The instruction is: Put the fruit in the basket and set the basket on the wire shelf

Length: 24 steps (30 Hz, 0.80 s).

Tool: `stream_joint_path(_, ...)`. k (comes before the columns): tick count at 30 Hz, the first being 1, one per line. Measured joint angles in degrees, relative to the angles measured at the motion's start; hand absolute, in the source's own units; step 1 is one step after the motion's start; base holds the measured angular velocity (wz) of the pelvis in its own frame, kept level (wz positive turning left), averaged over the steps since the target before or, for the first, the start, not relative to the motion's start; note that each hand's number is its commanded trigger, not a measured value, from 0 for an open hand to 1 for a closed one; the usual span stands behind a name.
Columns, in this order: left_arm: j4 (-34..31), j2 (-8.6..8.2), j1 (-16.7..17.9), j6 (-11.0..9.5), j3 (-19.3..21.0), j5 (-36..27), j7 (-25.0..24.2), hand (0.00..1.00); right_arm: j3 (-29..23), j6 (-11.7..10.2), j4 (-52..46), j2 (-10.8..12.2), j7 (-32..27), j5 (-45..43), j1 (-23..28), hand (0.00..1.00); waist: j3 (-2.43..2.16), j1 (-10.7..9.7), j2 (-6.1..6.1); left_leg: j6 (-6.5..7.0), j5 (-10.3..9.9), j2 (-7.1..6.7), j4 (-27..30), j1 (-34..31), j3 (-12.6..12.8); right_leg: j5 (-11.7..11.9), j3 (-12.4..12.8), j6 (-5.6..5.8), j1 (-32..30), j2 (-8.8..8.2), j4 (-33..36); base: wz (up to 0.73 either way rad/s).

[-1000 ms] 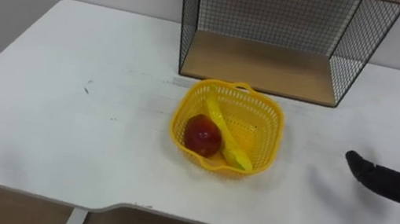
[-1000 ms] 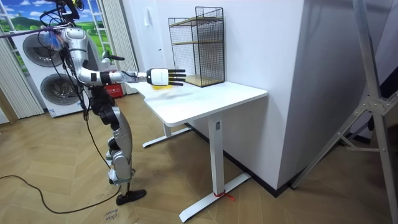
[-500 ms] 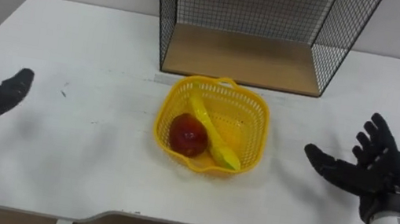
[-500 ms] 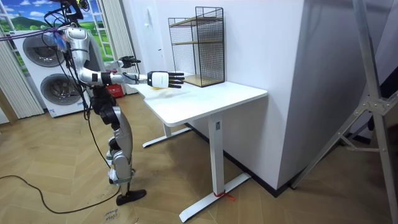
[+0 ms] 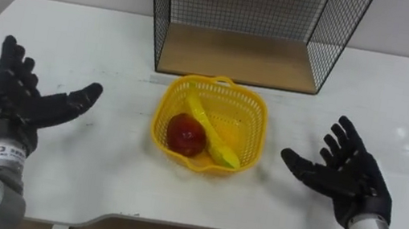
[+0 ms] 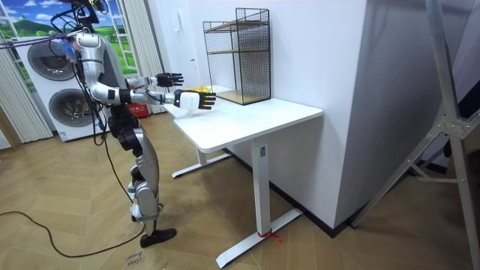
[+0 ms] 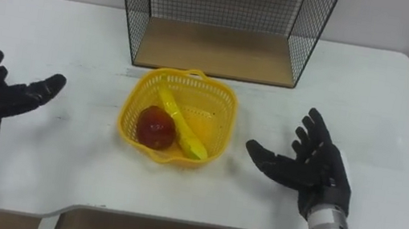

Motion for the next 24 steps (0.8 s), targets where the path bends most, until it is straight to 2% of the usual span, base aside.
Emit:
stream_joint_path(6, 0.01, -1.33, -0.06, 0.08, 0.02, -0.49, -0.9, 0.0, 0.25, 0.02, 0.61, 0.35, -0.05, 0.17, -1.6, 0.0, -0.13, 0.03, -0.34, 0.0, 0.0, -0.01, -0.06, 0.04, 0.37, 0.0, 0.77, 0.0, -0.46, 0.06, 0.18, -0.07)
stream_joint_path(13, 0.11, -1.55, -0.06, 0.12, -1.13, -0.51, -1.53, 0.0, 0.36, 0.02, 0.61, 1.35, -0.07, 1.88, -1.93, 0.0, -0.15, 0.13, -1.37, 0.0, 0.0, -0.01, -0.22, 0.18, 0.46, 0.03, 0.89, 0.01, -0.46, 0.09, 0.18, 0.0)
stream_joint_path(19, 3.35, -1.61, -0.06, 0.12, -3.04, -0.53, -2.46, 0.0, 2.46, 0.02, 0.63, 1.45, -0.03, 3.3, -1.96, 0.0, -0.12, 0.08, -1.28, 0.0, 0.0, 0.08, -0.42, 0.32, 0.5, 0.19, 1.0, -0.04, -0.42, 0.24, 0.15, 0.0)
stream_joint_path(24, 4.49, -1.73, -0.05, 0.15, -4.45, -0.69, -2.57, 0.0, 3.0, 0.01, 0.64, 1.46, 0.04, 5.3, -1.97, 0.0, 0.09, 0.08, -0.77, 0.0, 0.0, 0.17, -0.73, 1.28, 0.57, 0.23, 1.12, -0.07, 0.29, 0.38, 0.06, 0.0)
